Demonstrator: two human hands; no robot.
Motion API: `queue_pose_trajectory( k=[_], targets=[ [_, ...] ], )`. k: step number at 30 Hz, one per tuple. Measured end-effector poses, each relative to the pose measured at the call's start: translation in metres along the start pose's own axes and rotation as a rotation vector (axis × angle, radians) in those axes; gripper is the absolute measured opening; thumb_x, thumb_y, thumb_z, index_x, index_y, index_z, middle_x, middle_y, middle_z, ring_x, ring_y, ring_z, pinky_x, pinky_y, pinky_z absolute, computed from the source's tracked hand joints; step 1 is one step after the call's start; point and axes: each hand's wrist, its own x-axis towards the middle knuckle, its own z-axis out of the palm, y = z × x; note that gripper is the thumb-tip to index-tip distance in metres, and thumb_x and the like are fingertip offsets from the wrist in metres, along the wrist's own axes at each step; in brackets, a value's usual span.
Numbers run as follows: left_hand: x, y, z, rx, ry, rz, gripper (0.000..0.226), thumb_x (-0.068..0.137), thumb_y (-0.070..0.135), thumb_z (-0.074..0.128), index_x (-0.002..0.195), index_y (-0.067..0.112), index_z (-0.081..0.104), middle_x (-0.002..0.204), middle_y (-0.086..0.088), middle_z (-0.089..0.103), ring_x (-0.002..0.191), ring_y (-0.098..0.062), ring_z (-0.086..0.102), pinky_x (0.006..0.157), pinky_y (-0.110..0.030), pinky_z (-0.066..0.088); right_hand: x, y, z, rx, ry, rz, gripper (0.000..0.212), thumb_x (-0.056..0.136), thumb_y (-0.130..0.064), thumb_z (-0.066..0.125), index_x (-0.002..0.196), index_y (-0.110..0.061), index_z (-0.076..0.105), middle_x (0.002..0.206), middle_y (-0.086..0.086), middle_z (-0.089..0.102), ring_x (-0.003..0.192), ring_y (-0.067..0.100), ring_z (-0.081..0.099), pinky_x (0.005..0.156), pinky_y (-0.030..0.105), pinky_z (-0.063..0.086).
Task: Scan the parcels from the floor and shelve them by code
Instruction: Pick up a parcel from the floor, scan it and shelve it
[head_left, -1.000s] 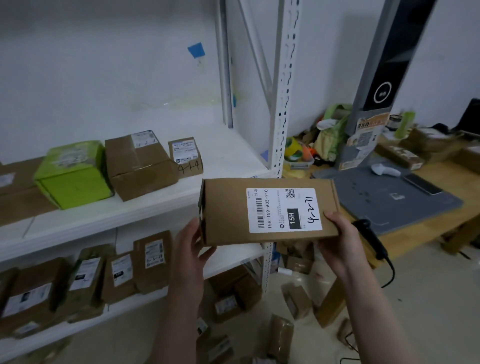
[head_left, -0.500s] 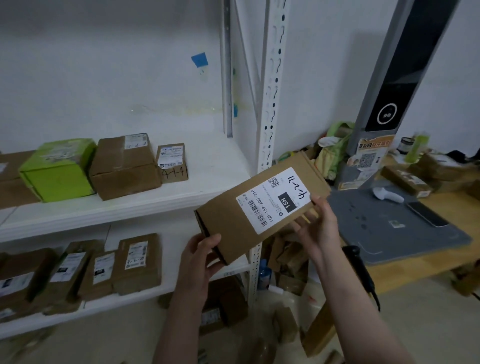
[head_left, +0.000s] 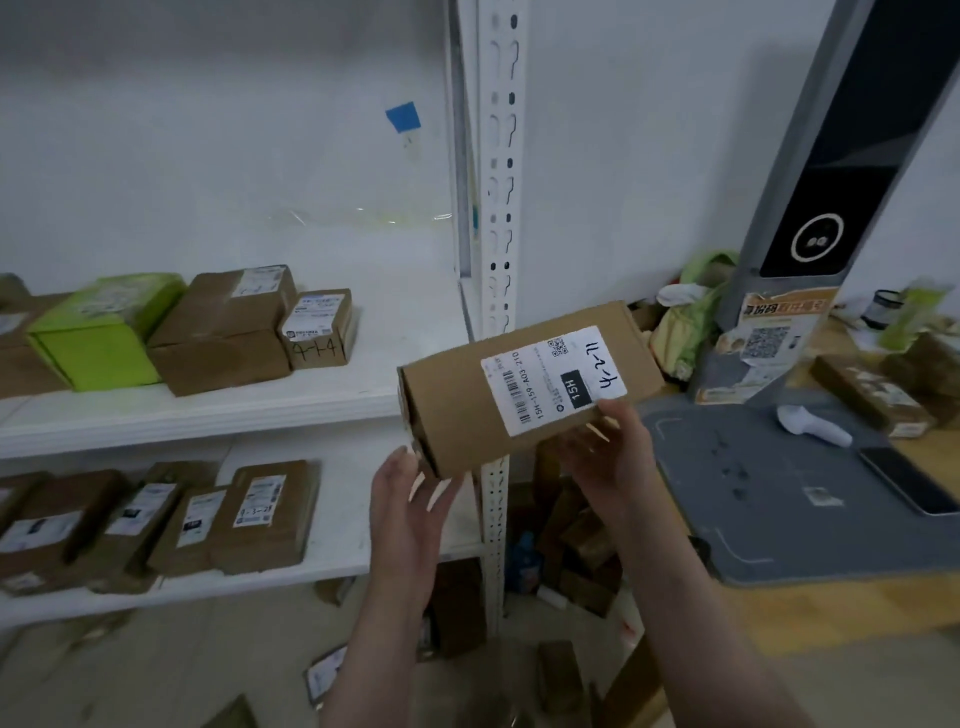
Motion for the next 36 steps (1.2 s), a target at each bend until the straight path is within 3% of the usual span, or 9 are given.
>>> queue_pose_trajectory(
  k=[4,9,16,19,21,24,29,32,36],
  targets=[
    [-0.009,-0.025,0.025,0.126,0.054,-0.008,0.093,0.065,0.041,0.082,0.144,0.010,0.043,0.133,-0.011,0.060,0.120,-0.027,0.061,0.108,-0.045,0.045,0.001,0.021,-0.017,0.120,0.005,0.084,0.035,0.086,-0.013,0.059,0.120,-0.013,0.062,0.109,0.013,0.074,0.107,0.033,0.067,0.100,0.049,0.050],
    [-0.014,-0.052,0.043,0.150,0.175,0.033,0.082,0.066,0.030,0.082,0.139,0.017,0.047,0.127,-0.004,0.067,0.119,-0.020,0.063,0.109,-0.043,0.047,-0.007,0.049,-0.036,0.083,-0.030,0.299,0.033,0.089,-0.014,0.061,0.122,-0.011,0.062,0.121,0.019,0.068,0.118,0.035,0.061,0.109,0.048,0.044],
    [-0.005,-0.040,0.040,0.232,0.241,0.105,0.053,0.087,0.023,0.074,0.132,0.024,0.047,0.126,-0.003,0.065,0.117,-0.021,0.064,0.104,-0.045,0.051,0.009,0.043,-0.077,0.014,-0.030,0.321,0.079,0.065,-0.034,0.084,0.134,-0.012,0.053,0.125,0.014,0.068,0.119,0.034,0.061,0.107,0.049,0.044],
    [-0.003,-0.036,0.040,0.300,0.215,0.089,0.059,0.084,0.029,0.075,0.134,0.021,0.046,0.125,-0.005,0.066,0.116,-0.022,0.064,0.107,-0.047,0.049,0.014,0.038,-0.089,-0.063,-0.129,0.364,0.106,0.035,-0.043,0.096,0.129,-0.016,0.056,0.121,0.012,0.070,0.114,0.031,0.063,0.097,0.044,0.048],
    [-0.004,-0.042,0.041,0.340,0.188,0.087,0.086,0.069,0.043,0.086,0.140,0.020,0.043,0.126,-0.003,0.066,0.118,-0.019,0.063,0.109,-0.046,0.046,0.012,0.038,-0.092,-0.099,-0.160,0.379,0.102,0.029,-0.043,0.096,0.121,-0.019,0.060,0.109,0.008,0.074,0.106,0.028,0.064,0.091,0.043,0.050],
    [-0.007,-0.059,0.048,0.445,0.170,0.039,0.115,0.046,0.057,0.088,0.143,0.022,0.037,0.128,0.003,0.063,0.121,-0.016,0.061,0.110,-0.044,0.045,0.006,0.040,-0.094,-0.073,-0.146,0.400,0.059,0.061,-0.035,0.079,0.115,-0.019,0.062,0.100,0.004,0.076,0.100,0.025,0.065,0.088,0.042,0.051],
    [-0.010,-0.099,0.056,0.559,0.183,-0.137,0.101,0.060,0.033,0.094,0.140,0.018,0.036,0.126,0.000,0.064,0.115,-0.019,0.063,0.099,-0.047,0.055,0.005,0.049,-0.108,-0.082,-0.124,0.431,0.045,0.081,-0.035,0.067,0.124,-0.021,0.062,0.119,0.007,0.072,0.108,0.025,0.068,0.080,0.037,0.058],
    [-0.008,-0.108,0.055,0.551,0.215,-0.168,0.109,0.045,0.041,0.095,0.138,0.016,0.043,0.124,-0.001,0.067,0.114,-0.021,0.065,0.096,-0.050,0.056,0.015,0.050,-0.129,-0.309,0.052,0.393,0.051,0.084,-0.053,0.065,0.120,-0.018,0.066,0.117,0.005,0.072,0.112,0.025,0.065,0.094,0.041,0.053],
    [-0.006,-0.114,0.051,0.624,0.247,-0.152,0.089,0.068,0.021,0.091,0.140,0.018,0.038,0.123,0.002,0.062,0.116,-0.023,0.061,0.102,-0.049,0.052,0.032,0.052,-0.191,-0.714,0.579,0.211,0.069,0.080,-0.045,0.078,0.136,-0.015,0.053,0.130,0.002,0.057,0.119,0.024,0.056,0.096,0.042,0.050]
  ],
)
